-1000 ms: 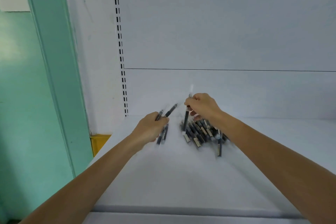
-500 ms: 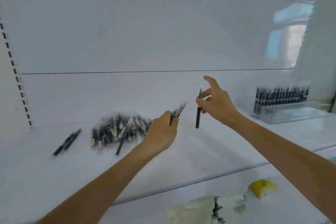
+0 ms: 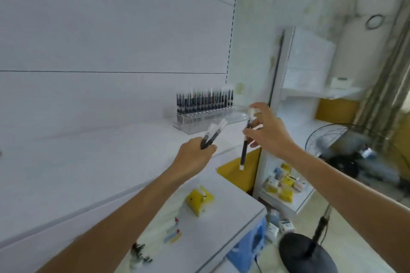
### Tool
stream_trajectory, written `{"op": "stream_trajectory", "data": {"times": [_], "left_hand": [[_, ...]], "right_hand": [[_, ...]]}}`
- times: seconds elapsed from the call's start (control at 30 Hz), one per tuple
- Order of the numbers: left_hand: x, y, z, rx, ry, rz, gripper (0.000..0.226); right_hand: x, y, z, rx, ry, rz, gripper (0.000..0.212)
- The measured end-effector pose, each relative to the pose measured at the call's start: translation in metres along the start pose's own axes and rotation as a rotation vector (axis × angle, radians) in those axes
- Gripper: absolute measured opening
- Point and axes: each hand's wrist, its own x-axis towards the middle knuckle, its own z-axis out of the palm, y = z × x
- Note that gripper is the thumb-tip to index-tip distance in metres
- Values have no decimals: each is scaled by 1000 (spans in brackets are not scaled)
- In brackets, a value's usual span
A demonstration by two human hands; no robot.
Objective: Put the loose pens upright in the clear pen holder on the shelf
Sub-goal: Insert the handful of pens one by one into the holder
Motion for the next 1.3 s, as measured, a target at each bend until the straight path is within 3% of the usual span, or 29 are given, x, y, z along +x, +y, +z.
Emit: {"op": "stream_trajectory", "data": {"times": [0.17,0.47,0.7,0.93,1.3], "left_hand": [[36,22,37,-2,-37,62,29],[115,28,51,-5,-26,142,27],[174,28,54,-40,47,105,22],[205,19,73,-15,96,49,26],[244,17,101,103,296,-54,23]], "right_hand": [[19,40,-45,112,137,54,57],[114,84,-43,177,176,65,62],[185,99,-15,220,129,-59,60],[234,125,-2,251,229,-171,57],[328,159,6,140,28,-445,58]]}}
